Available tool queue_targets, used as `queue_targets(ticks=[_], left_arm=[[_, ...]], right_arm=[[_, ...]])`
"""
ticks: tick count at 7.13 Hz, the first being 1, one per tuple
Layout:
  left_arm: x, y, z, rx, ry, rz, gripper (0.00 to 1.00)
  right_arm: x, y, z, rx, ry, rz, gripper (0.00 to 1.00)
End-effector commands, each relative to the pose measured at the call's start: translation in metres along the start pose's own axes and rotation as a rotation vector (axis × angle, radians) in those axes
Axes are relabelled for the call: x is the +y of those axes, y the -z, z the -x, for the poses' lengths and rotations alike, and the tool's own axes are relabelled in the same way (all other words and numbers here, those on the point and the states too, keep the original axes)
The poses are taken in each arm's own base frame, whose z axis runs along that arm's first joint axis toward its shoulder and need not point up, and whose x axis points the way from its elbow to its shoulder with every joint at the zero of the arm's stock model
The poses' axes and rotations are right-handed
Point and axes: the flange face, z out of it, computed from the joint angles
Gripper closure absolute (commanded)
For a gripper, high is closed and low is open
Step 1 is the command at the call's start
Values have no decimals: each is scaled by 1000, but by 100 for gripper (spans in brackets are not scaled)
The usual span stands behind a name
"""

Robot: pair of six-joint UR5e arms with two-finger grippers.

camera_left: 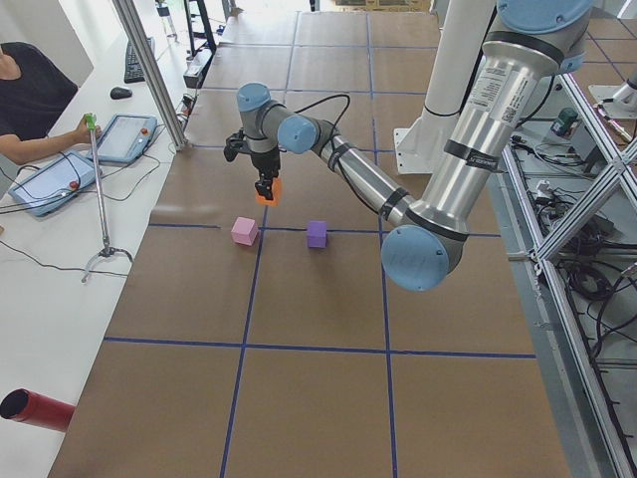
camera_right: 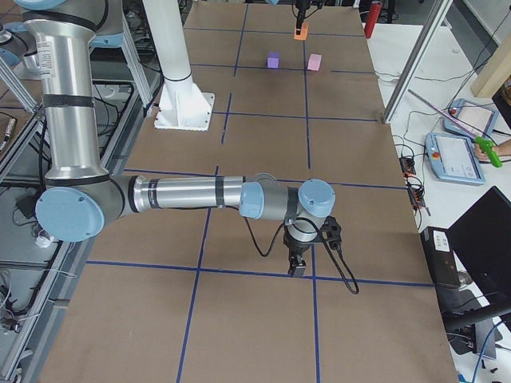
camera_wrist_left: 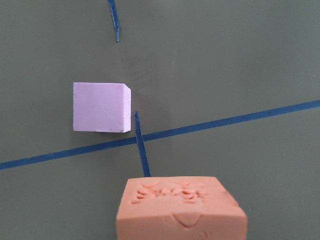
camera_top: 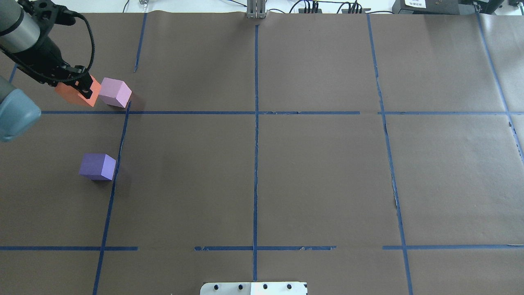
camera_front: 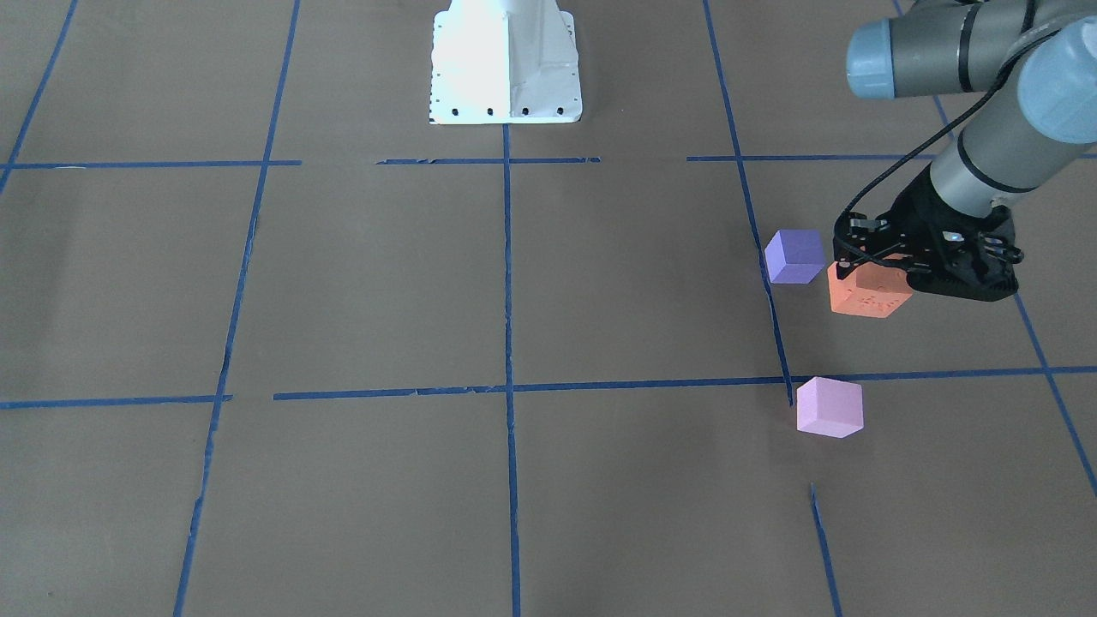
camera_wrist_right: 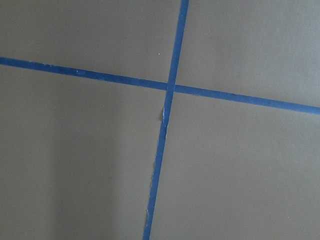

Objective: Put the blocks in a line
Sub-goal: 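Carry the orange cube with the left gripper toward the pink cube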

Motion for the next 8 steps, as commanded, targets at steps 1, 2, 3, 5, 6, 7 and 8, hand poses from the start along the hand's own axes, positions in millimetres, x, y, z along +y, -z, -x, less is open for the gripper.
queue_targets(ticks=[1,2,3,5,6,7,8], left_arm=[[-1,-18,30,32,50,59,100],[-3,-33,36,69,87,107,100],[-8,-41,37,72,113,118,100],[-24,-65,47,94,129,76,100],[-20,-79,38,106,126,76,100],[-19,-95,32,103,117,97,100],[-16,-113,27,105,99,107,100]], right_arm=[[0,0,0,0,1,0,0],[0,0,0,0,-1,0,0],[0,0,0,0,-1,0,0],[0,0,0,0,-1,0,0],[0,0,0,0,-1,0,0],[0,0,0,0,-1,0,0],[0,1,0,0,0,-1,0]])
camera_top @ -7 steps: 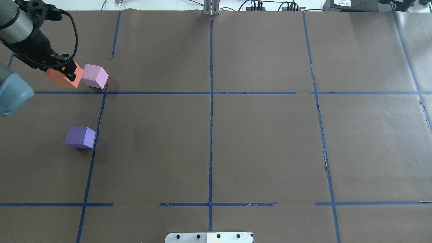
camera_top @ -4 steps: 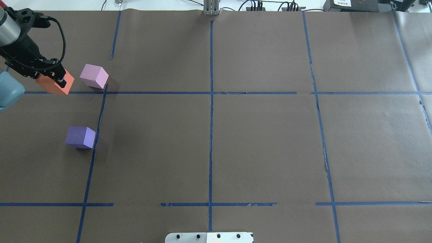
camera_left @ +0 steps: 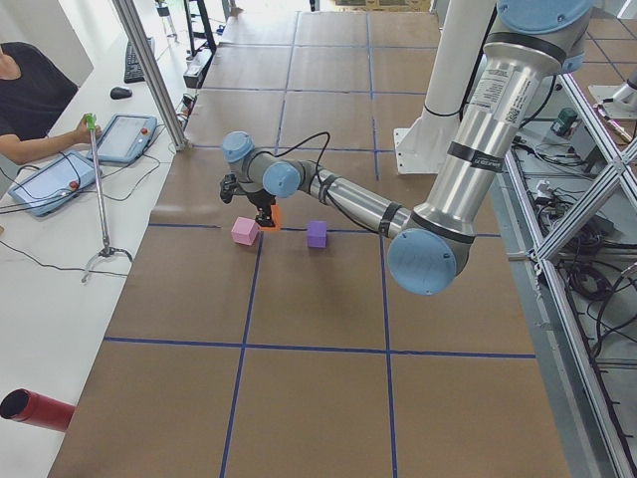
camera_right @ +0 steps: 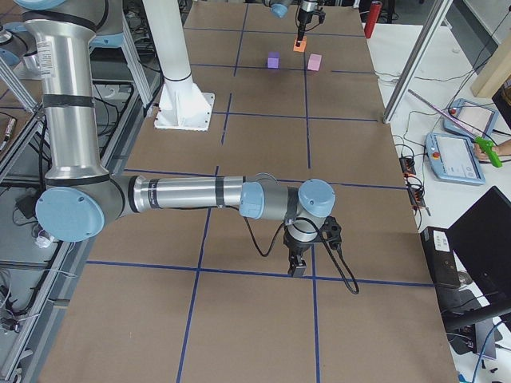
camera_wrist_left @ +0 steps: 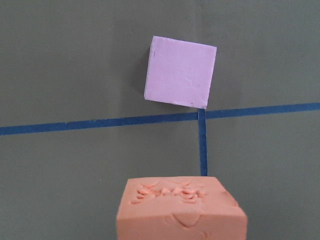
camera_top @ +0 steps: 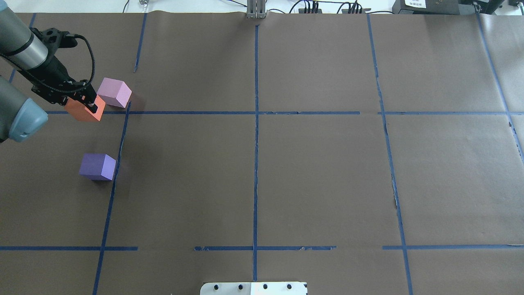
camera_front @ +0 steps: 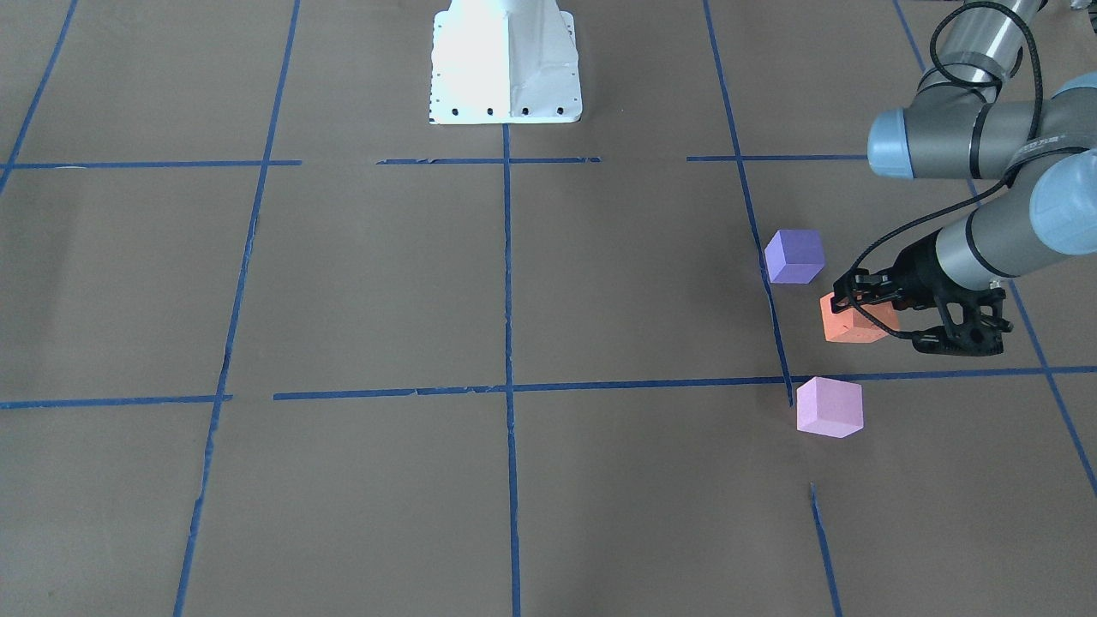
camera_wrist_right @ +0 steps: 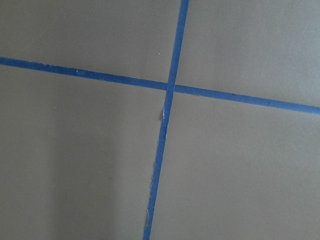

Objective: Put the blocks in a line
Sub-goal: 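Carry the orange cube with the left gripper toward the pink cube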

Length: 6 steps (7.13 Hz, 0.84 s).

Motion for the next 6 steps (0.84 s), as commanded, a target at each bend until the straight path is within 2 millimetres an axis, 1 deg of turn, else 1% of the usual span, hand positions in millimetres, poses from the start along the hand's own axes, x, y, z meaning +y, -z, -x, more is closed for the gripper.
queue_targets(ticks=[1,3,4,5,6], left_arm=[[0,-29,1,2,-15,9,100],[-4,-46,18,2,-17,10,100],[-5,-53,22,0,-16,14,100],[-5,-54,21,1,-17,14,100],[-4,-60,16,1,-10,23,100]], right_arm=[[0,0,0,0,0,0,0],[0,0,0,0,0,0,0],[0,0,0,0,1,0,0],[0,0,0,0,0,0,0],[0,0,0,0,0,0,0]])
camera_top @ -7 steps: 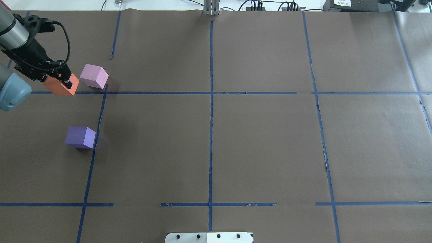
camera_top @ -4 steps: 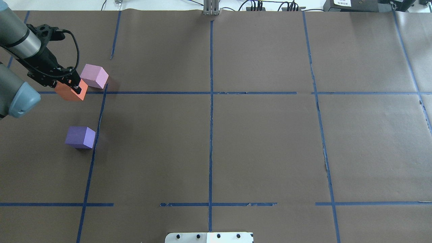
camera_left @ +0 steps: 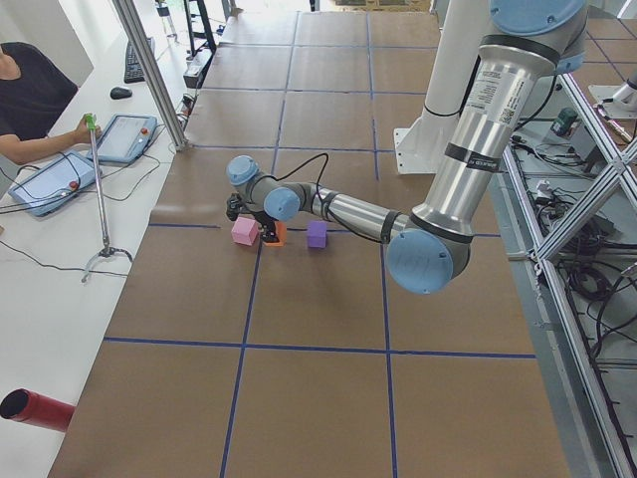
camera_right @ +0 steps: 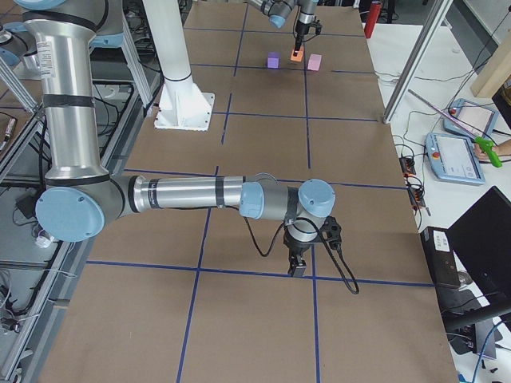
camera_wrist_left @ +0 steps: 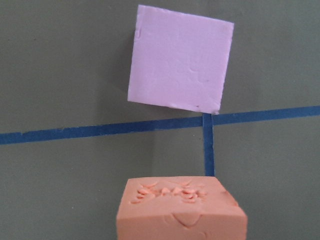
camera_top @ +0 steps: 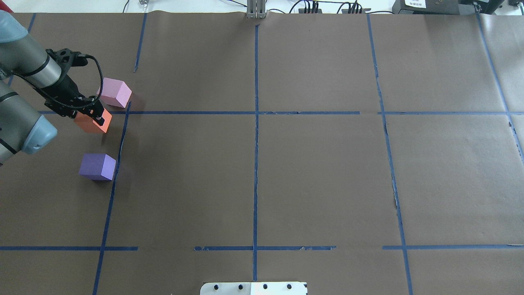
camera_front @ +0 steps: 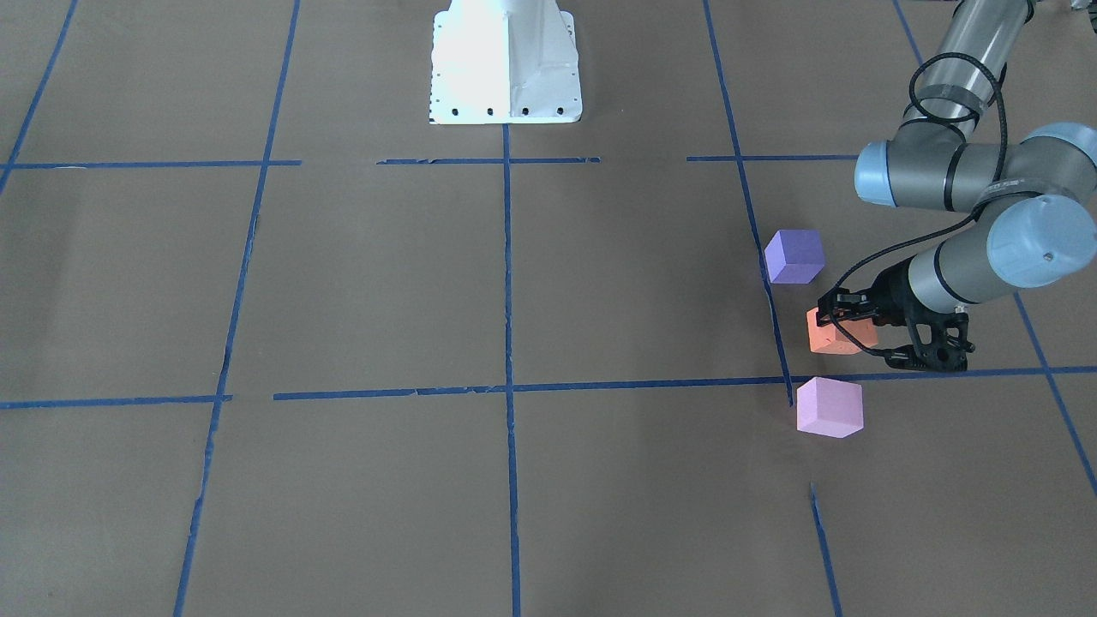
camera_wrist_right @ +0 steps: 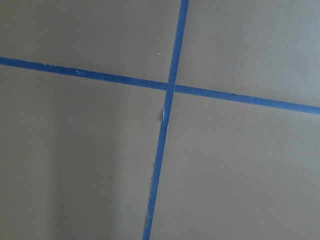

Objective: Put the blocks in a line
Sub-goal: 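Lower the orange cube between the pink and purple cubes, open the left gripper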

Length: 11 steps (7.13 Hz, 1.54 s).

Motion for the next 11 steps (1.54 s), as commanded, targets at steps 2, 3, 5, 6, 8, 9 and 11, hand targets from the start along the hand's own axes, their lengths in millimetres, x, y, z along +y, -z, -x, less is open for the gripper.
queue_targets(ticks=[2,3,5,6,8,9,11], left_arm=[[3,-12,-13,3,7,15,100],[4,-15,-14,3,1,17,100],[4,-21,-11,3,-1,17,100],[6,-25,-12,3,-4,22,100],[6,-26,-11,4,-4,21,87],[6,-27,-10,3,-4,22,62],[6,-26,-11,6,-10,18,0]], right_arm=[[0,0,0,0,0,0,0],[0,0,0,0,0,0,0],[0,0,0,0,0,0,0],[0,0,0,0,0,0,0],[0,1,0,0,1,-1,0],[0,0,0,0,0,0,0],[0,0,0,0,0,0,0]])
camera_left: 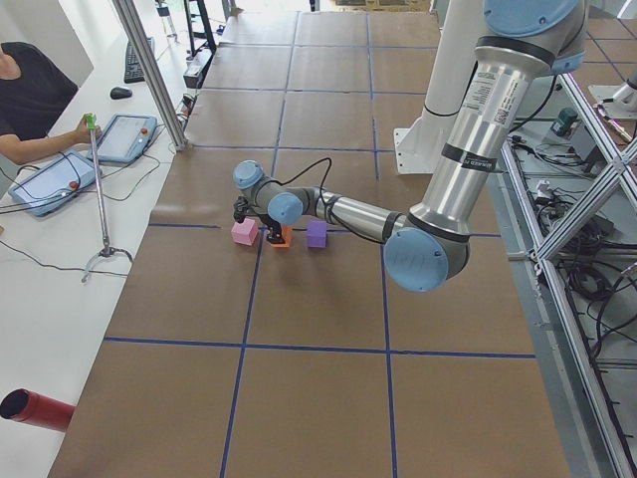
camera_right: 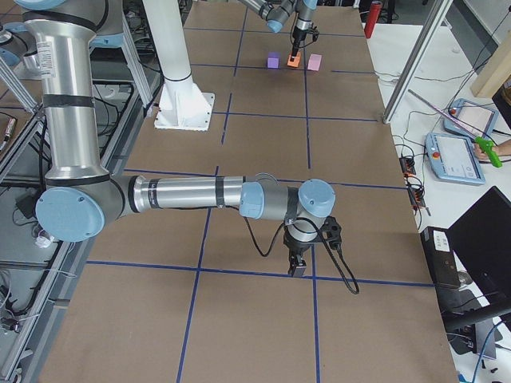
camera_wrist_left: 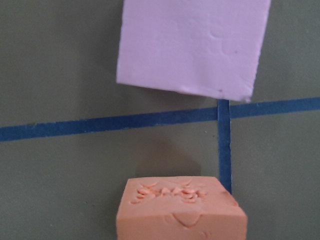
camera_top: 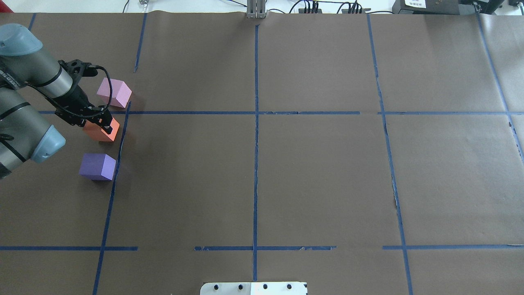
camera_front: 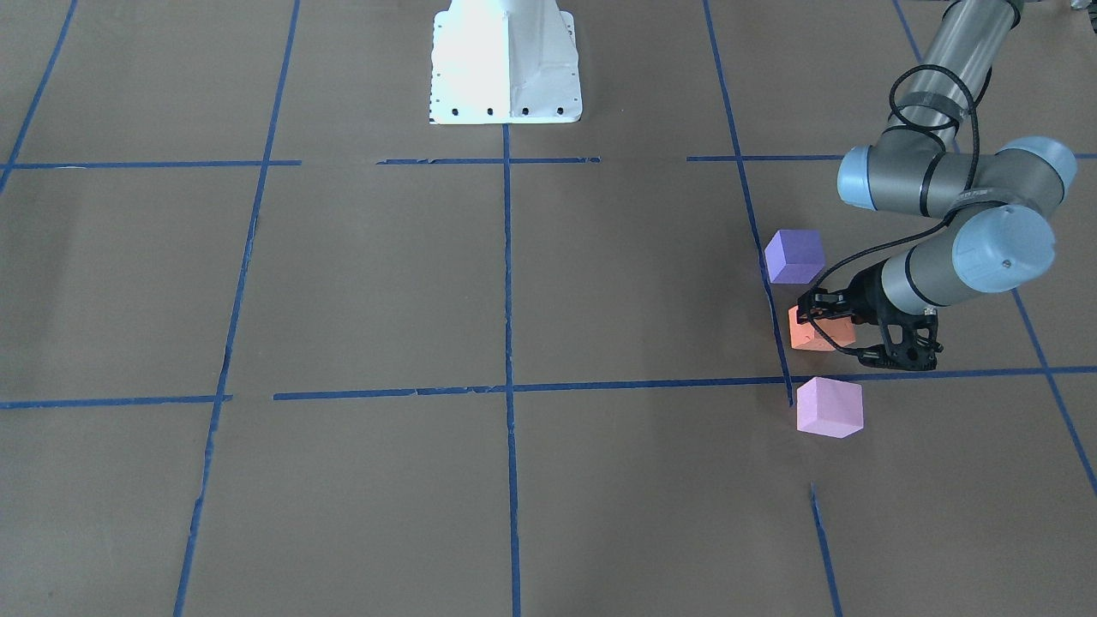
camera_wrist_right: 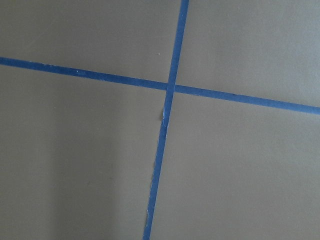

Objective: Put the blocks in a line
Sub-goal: 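Lower the orange cube between the pink and purple cubes, open the left gripper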

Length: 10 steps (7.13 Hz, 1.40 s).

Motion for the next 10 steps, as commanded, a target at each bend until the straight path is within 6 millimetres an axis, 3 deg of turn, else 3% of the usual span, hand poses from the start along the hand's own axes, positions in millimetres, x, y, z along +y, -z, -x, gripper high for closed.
queue_targets(ticks=[1,5,8,10], left_arm=[[1,0,0,1,0,-1,0],[-3,9,-7,10,-12,-15,0],[-10,31,8,7,2,-53,0],[-14,71,19,17,19,-109,0]], right_arm=[[0,0,0,0,-1,0,0],[0,0,0,0,-1,0,0],[0,0,0,0,-1,0,0],[0,0,0,0,-1,0,0]])
